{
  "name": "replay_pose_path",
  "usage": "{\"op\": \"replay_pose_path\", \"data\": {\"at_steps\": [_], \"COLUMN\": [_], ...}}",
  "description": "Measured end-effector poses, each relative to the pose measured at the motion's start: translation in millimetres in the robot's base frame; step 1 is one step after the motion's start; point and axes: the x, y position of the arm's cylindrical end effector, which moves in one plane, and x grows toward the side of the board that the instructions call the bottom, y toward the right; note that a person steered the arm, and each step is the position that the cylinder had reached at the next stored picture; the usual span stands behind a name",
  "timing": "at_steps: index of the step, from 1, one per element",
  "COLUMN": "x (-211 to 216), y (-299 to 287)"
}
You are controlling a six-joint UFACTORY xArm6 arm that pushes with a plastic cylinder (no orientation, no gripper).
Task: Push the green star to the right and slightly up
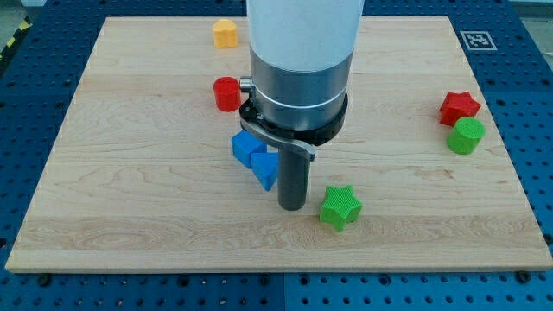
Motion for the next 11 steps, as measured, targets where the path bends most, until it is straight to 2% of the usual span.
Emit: {"op": "replay_pose_path", "data": {"at_steps": [4,6,7,9,10,11], "x": [7.4,33.2,13.4,8.2,-16.7,-50.9], "y": [-5.1,20.3,53.4,118.6,125.2,106.2]}}
